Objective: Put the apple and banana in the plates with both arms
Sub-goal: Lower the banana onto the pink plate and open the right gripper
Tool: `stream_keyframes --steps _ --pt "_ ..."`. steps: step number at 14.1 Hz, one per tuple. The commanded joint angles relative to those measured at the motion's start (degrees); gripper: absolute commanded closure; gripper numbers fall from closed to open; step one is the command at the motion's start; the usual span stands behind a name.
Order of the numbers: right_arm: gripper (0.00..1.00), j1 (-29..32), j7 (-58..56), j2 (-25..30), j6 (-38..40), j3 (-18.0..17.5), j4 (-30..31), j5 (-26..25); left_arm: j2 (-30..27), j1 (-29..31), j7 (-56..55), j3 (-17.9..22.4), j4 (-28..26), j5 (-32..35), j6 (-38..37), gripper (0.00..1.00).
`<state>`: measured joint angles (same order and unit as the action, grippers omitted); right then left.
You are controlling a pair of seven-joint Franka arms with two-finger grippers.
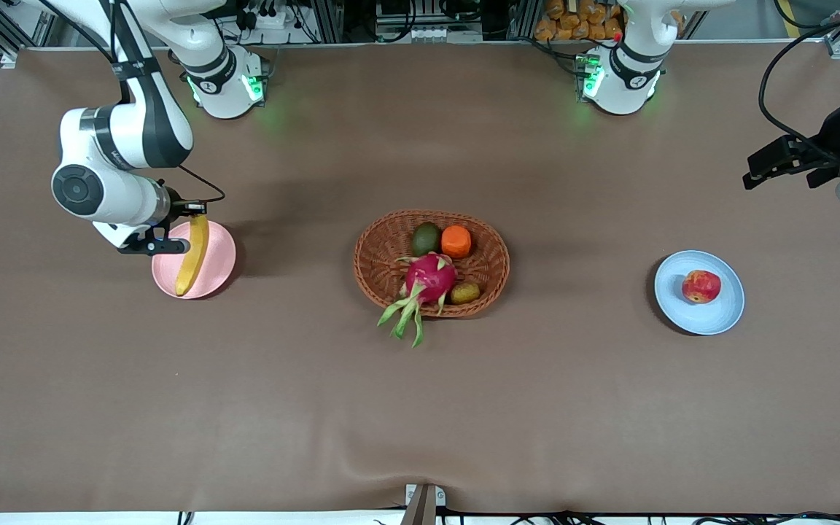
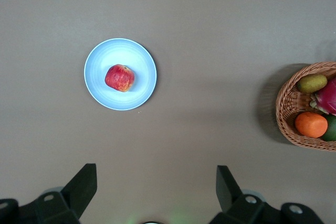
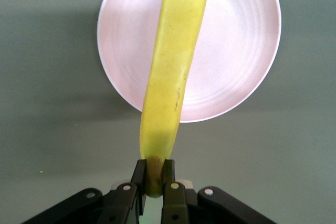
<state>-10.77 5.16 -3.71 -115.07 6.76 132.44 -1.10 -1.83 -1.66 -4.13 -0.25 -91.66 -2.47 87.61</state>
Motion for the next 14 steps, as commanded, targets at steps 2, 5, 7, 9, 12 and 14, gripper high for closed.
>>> stream_keyframes --steps 2,5,7,9,12,14 --pt "1.0 1.8 -1.2 -0.4 -2.8 -1.0 2.5 -1.2 0.7 0.0 0.7 -0.2 1.0 1.0 -0.9 0.0" --pt "1.0 1.8 -1.2 -1.1 -2.9 -1.0 2.4 -1.2 0.7 0.0 0.8 -0.2 1.0 1.0 -0.9 0.0" --pt "1.0 1.8 -1.2 -1.8 -3.1 -1.0 2.4 -1.2 0.9 -0.1 0.9 -0.2 1.0 1.0 -0.9 0.0" --pt "1.0 1.8 -1.2 -2.0 -3.1 -1.0 2.3 -1.2 1.0 -0.1 0.9 -0.2 1.0 1.0 -0.9 0.0" --pt "0.69 1.7 -1.1 -2.3 -3.1 -1.1 2.0 -1.0 1.0 0.0 1.0 -0.2 1.0 1.0 -0.9 0.0" --pt "0.0 1.7 -1.2 -2.2 -2.6 -1.1 1.8 -1.0 1.0 0.0 1.0 -0.2 1.0 1.0 -0.9 0.0"
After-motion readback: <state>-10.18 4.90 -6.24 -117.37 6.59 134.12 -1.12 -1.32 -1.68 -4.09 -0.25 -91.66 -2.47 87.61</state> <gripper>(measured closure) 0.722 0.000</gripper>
